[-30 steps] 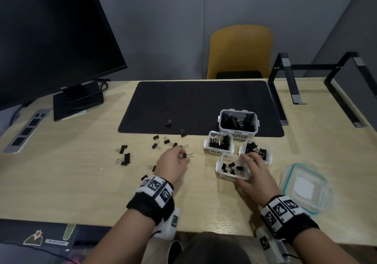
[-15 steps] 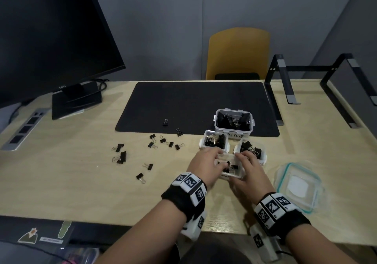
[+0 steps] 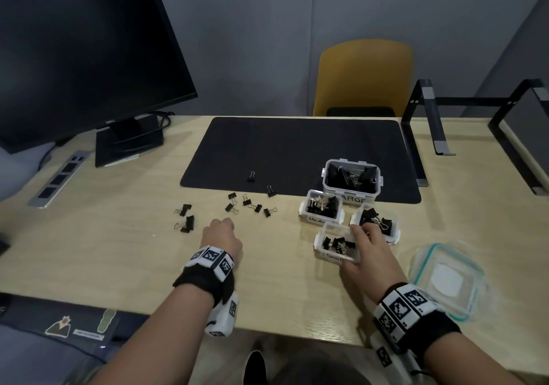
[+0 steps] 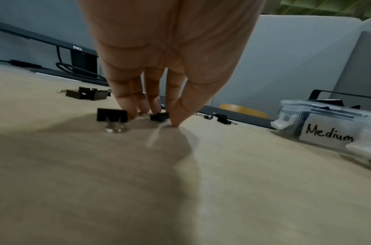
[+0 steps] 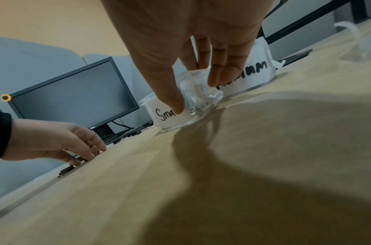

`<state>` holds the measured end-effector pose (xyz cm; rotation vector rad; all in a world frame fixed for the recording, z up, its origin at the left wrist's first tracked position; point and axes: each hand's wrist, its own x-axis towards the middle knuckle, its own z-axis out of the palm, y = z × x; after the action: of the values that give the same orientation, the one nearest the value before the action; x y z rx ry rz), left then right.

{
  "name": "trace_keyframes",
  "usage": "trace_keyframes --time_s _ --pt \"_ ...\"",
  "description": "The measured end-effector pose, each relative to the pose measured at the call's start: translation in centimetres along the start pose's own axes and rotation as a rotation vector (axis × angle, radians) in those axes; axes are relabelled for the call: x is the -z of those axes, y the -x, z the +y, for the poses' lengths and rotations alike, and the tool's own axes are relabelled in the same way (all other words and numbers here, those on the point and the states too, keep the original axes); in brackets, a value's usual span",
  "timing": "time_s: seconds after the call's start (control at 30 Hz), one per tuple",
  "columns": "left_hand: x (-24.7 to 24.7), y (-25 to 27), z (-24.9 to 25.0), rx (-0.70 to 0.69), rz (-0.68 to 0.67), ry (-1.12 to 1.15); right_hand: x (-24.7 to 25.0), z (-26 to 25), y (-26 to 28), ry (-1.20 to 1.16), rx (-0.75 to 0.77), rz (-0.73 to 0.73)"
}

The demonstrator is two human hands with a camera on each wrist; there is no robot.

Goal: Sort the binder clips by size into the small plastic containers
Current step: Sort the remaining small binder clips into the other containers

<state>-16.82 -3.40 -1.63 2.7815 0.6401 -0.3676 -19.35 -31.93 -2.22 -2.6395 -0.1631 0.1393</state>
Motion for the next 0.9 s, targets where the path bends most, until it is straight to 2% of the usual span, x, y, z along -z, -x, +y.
trace_keyframes --time_s 0.27,0.47,0.63,0.8,0.9 --pt "-0.3 0.3 1.1 -0.014 0.011 0.097 0.2 -0.3 -0.2 -0.076 -0.005 -0.035" --pt "0.3 4.0 6.2 -0.230 0.045 0.345 0.3 -0.2 -0.1 -0.110 -0.014 -0.043" --pt "-0.5 7.5 11.6 -0.448 -0.039 0.532 0.4 -0.4 -0.1 -0.102 0.004 -0.028" --pt "-1.7 8.0 14.0 -0.503 -0.075 0.526 0.2 -0.4 0.0 -0.100 0.001 -0.007" --pt "-1.7 7.6 13.6 -0.510 -0.011 0.493 0.4 -0.4 0.0 -0.091 0.010 -0.012"
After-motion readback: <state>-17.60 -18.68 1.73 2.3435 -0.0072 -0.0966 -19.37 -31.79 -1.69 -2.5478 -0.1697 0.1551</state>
